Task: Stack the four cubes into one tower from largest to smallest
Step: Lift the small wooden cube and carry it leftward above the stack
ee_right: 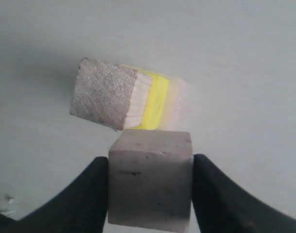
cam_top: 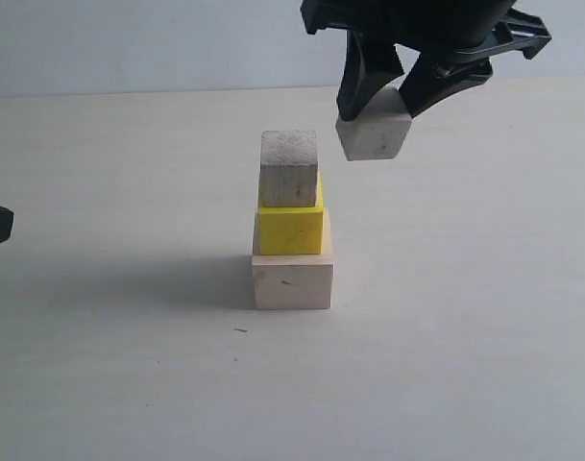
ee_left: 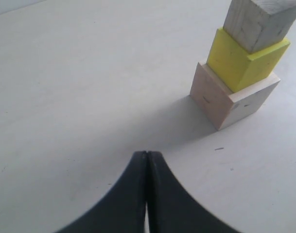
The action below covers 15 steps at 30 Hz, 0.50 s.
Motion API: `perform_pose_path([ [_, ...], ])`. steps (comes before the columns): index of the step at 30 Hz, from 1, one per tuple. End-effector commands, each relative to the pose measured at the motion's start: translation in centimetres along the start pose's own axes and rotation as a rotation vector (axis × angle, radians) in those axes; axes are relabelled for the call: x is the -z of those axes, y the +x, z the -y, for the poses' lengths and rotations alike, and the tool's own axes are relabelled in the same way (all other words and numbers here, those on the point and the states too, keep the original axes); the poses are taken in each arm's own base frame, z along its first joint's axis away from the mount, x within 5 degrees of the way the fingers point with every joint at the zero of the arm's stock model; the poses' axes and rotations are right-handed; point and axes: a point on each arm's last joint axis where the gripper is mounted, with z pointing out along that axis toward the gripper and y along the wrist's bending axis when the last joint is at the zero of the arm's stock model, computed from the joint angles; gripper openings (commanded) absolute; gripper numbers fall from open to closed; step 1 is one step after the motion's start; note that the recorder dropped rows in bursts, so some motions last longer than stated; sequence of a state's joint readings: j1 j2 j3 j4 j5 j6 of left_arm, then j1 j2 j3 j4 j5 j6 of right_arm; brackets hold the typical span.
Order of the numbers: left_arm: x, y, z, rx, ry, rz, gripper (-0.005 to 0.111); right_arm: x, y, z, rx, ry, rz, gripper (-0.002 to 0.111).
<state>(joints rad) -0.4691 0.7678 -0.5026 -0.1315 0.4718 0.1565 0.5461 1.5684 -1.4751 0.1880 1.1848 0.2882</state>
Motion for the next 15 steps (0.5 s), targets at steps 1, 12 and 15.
perform_pose_path([
  [1, 0.0, -0.2, -0.1, 0.012, -0.005, 0.032, 0.0, 0.3, 0.1, -0.6, -0.026, -0.065, 0.004, 0.0],
  [12, 0.4, -1.2, -0.1, 0.022, -0.008, 0.075, 0.0, 3.5, -0.6, -5.0, 0.016, -0.037, 0.121, 0.0],
  [15, 0.4, -1.2, -0.1, 0.022, -0.007, 0.071, 0.0, 2.7, -0.9, -6.1, 0.029, 0.004, 0.128, 0.0],
])
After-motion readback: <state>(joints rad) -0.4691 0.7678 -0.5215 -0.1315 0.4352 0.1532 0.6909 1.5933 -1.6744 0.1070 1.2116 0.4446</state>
